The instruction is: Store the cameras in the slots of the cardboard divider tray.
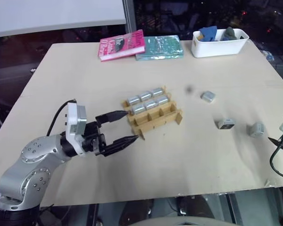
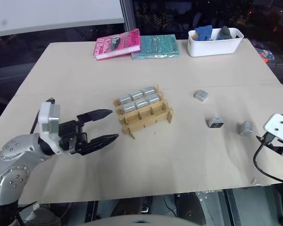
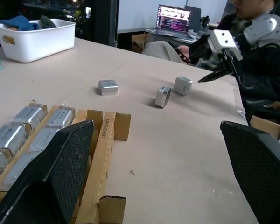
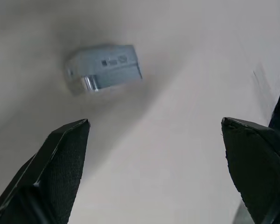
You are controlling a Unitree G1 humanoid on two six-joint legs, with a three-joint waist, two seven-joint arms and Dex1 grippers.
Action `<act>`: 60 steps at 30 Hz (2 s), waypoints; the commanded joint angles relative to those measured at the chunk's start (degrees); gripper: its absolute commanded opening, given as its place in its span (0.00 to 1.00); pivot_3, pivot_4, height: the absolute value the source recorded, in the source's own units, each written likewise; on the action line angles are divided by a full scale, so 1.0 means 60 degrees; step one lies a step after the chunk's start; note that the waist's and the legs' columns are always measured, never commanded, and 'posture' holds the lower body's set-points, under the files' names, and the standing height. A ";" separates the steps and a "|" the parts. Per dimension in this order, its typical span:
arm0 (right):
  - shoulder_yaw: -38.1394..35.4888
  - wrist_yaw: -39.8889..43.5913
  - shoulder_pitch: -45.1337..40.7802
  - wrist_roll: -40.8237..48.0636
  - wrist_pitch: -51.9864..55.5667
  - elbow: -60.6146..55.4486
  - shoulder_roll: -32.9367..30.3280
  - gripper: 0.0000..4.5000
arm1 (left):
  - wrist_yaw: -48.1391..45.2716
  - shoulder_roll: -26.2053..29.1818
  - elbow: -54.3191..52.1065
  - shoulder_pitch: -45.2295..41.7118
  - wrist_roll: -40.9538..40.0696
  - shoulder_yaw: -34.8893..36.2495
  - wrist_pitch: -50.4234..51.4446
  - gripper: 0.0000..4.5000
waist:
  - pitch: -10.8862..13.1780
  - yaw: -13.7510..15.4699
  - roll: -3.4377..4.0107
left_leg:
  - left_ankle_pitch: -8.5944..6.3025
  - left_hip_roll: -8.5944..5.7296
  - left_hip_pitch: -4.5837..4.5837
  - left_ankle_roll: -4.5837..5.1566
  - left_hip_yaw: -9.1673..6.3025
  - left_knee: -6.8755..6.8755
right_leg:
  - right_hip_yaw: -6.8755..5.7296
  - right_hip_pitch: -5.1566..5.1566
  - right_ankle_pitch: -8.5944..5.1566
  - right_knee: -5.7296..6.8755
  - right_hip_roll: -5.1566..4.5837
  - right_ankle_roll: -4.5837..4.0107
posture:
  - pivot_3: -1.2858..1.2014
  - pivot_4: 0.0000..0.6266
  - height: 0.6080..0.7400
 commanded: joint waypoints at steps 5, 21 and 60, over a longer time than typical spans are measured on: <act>0.1224 0.0146 -0.1318 -0.1577 -0.3659 0.1520 -0.1267 1.00 | 0.0154 -0.0068 -0.0577 0.0373 -0.0043 0.0325 -0.0314 1.00 | 0.0004 -0.0009 0.0004 | 0.0003 0.0000 0.0001 -0.0005 0.0006 0.0001 | 0.0005 0.0001 0.0000 -0.0004 -0.0002 0.0000 | 0.52 0.24 1.00; 0.0221 0.1966 -0.1500 0.0883 0.1624 0.0818 -0.1042 1.00 | 0.0462 -0.0251 -0.0923 0.0917 0.0146 0.0379 -0.0562 1.00 | 0.0007 0.0046 0.0012 | 0.0003 0.0002 -0.0008 -0.0005 -0.0009 0.0001 | -0.0002 0.0000 0.0000 -0.0007 -0.0010 -0.0001 | 0.52 0.24 1.00; -0.1680 -0.4458 -0.4801 0.2505 1.3822 -0.3642 0.5023 1.00 | 0.0723 -0.0192 -0.1060 0.0910 -0.0130 0.0465 -0.0195 1.00 | 0.0004 -0.0004 0.0018 | 0.0002 -0.0017 -0.0109 -0.0002 -0.0009 0.0002 | -0.0008 -0.0106 0.0004 0.0017 -0.0011 0.0003 | 0.52 0.24 1.00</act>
